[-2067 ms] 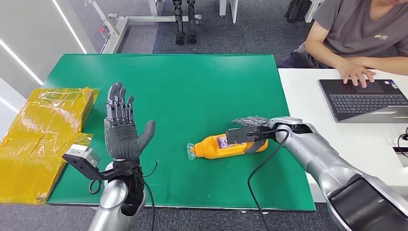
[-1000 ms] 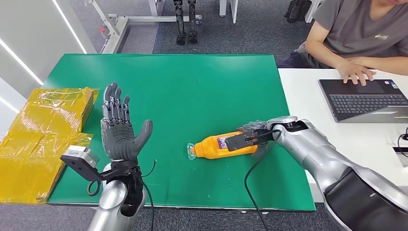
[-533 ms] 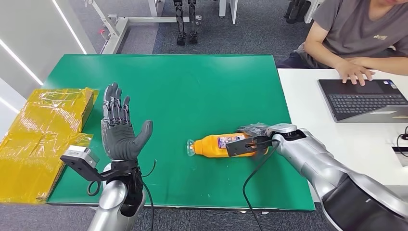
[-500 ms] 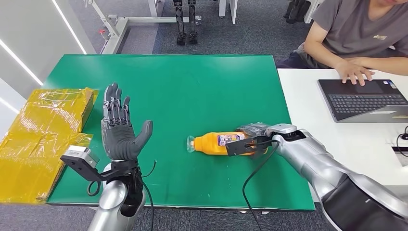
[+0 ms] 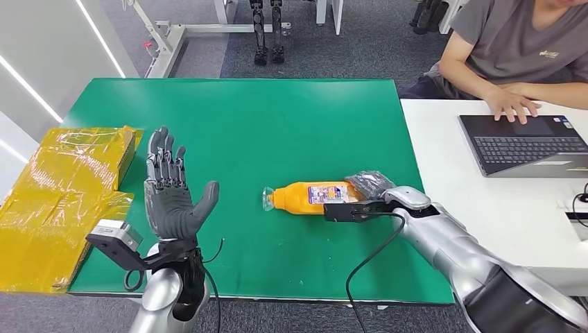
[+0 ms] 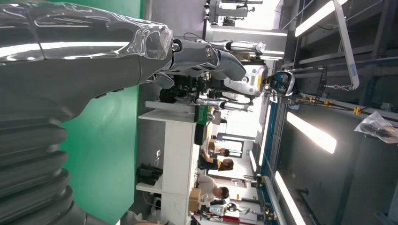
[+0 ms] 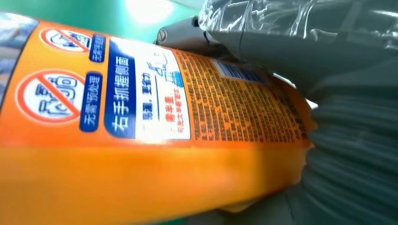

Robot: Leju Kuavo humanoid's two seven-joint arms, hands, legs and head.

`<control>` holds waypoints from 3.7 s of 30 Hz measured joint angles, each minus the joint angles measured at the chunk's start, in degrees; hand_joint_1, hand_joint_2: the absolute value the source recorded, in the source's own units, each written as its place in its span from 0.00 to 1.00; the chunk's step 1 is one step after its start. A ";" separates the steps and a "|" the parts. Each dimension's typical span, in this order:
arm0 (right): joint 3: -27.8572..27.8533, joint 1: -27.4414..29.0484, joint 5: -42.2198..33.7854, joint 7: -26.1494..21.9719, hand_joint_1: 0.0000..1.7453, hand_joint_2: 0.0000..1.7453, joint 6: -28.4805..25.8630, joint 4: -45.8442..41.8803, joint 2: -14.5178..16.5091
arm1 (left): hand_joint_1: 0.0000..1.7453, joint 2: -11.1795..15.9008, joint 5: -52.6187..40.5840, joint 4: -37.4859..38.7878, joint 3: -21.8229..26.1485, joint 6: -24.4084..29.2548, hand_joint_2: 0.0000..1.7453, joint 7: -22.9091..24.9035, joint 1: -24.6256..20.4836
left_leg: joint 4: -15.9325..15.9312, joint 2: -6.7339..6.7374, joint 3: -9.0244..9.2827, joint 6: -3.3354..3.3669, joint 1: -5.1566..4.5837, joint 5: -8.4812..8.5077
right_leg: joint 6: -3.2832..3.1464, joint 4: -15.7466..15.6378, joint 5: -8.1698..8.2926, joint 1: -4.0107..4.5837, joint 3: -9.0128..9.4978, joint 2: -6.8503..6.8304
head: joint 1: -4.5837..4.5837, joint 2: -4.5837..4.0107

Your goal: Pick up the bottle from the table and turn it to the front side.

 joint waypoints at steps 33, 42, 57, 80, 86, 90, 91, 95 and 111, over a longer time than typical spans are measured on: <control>-31.31 31.48 -1.18 -13.33 1.00 1.00 -26.71 -41.99 2.48 | 0.00 -0.31 -0.92 0.93 -0.10 -1.06 1.00 0.00 -0.87 | -0.03 -0.11 -0.06 0.05 0.00 -0.05 | 0.02 -0.04 -0.06 0.00 -0.04 -0.11 | 0.00 0.00; -30.72 28.94 1.19 -12.10 1.00 1.00 -19.47 -40.68 3.63 | 0.00 -0.31 -0.26 1.26 -1.86 -3.15 1.00 0.00 -2.46 | -0.03 -0.09 -0.07 0.05 0.00 -0.05 | 0.02 -0.03 -0.06 0.00 -0.05 -0.09 | 0.00 0.00; -28.74 20.82 4.27 -10.45 1.00 1.00 -15.50 -34.04 8.98 | 0.00 -0.84 0.96 2.24 -3.33 -4.72 1.00 0.00 -4.55 | -0.03 -0.07 -0.07 0.05 0.00 -0.04 | 0.01 -0.02 -0.05 0.00 -0.07 -0.06 | -0.01 0.00; -28.01 17.93 0.97 -15.95 1.00 1.00 -10.42 -23.40 15.12 | 0.00 -1.31 1.56 3.44 -3.03 -5.62 1.00 -0.05 -5.08 | -0.04 -0.08 -0.08 0.04 0.00 -0.04 | 0.01 -0.01 -0.05 0.01 -0.08 -0.06 | 0.00 0.00; -27.28 17.91 1.13 -17.41 1.00 1.00 -9.87 -23.11 15.94 | 0.00 -1.42 1.75 3.65 -2.91 -6.02 1.00 -0.05 -5.05 | -0.04 -0.07 -0.08 0.04 0.00 -0.04 | 0.01 -0.01 -0.05 0.01 -0.08 -0.06 | 0.00 0.00; -26.63 17.89 1.38 -17.86 1.00 1.00 -9.01 -23.11 16.49 | 0.00 -1.66 1.72 3.88 -2.85 -6.12 1.00 -0.04 -5.06 | -0.04 -0.09 -0.09 0.04 0.00 -0.04 | 0.01 -0.01 -0.05 0.01 -0.09 -0.08 | -0.01 0.00; -26.54 17.87 1.38 -17.99 1.00 1.00 -8.81 -23.11 16.56 | 0.00 -1.68 1.72 3.91 -2.84 -6.11 1.00 -0.04 -5.06 | -0.04 -0.08 -0.09 0.04 0.00 -0.04 | 0.01 -0.01 -0.05 0.01 -0.09 -0.08 | -0.01 0.00; -26.03 17.80 1.51 -18.67 1.00 1.00 -7.44 -23.09 16.70 | 0.00 -1.68 1.73 4.08 -2.78 -6.10 1.00 -0.04 -5.04 | -0.04 -0.08 -0.09 0.04 0.00 -0.04 | 0.01 -0.01 -0.05 0.01 -0.09 -0.06 | -0.01 0.00; -24.14 15.85 2.72 -17.52 1.00 1.00 -2.81 -19.63 16.99 | 0.99 -1.68 2.32 4.33 -1.91 -5.37 1.00 -0.05 -3.71 | -0.04 -0.08 -0.09 0.04 0.00 -0.04 | 0.01 -0.01 -0.05 0.01 -0.10 -0.06 | -0.01 0.00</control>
